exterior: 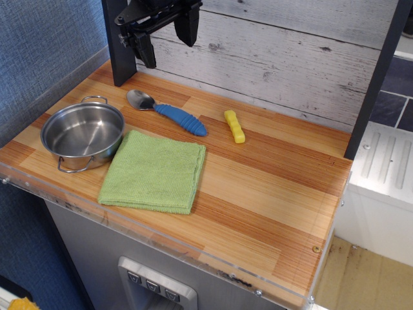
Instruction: Move the pot from left side to right side
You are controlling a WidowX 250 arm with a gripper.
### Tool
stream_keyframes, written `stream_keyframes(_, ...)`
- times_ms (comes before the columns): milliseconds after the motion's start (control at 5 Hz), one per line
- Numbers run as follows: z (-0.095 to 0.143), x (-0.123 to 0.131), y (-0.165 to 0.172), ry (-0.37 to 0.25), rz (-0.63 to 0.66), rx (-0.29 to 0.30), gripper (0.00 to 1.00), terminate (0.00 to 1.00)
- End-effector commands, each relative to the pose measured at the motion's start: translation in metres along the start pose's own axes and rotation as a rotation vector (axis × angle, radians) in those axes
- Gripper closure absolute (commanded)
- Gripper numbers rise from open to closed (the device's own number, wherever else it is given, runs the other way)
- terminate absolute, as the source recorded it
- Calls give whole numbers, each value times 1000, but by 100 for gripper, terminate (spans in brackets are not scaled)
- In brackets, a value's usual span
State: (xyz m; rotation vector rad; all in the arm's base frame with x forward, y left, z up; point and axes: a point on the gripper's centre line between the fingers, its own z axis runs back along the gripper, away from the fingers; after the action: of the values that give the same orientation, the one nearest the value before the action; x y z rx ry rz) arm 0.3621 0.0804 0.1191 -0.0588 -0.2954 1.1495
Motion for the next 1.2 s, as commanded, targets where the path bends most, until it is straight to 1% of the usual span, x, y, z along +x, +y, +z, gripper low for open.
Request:
stream_keyframes(0, 0, 0, 0, 0, 0, 0, 0, 0)
stream_keyframes(200, 5, 2, 16, -68, -55, 22, 0, 0)
stream_keyframes(400, 6, 5, 37, -89, -93, 47, 0, 0)
stream_keyframes(600, 12, 10, 51, -142, -153, 80, 0, 0)
stream_keyframes(800, 10, 12, 59, -186, -228, 139, 0, 0)
stream_keyframes(1000, -2, 11, 68, -195, -295, 171, 0, 0)
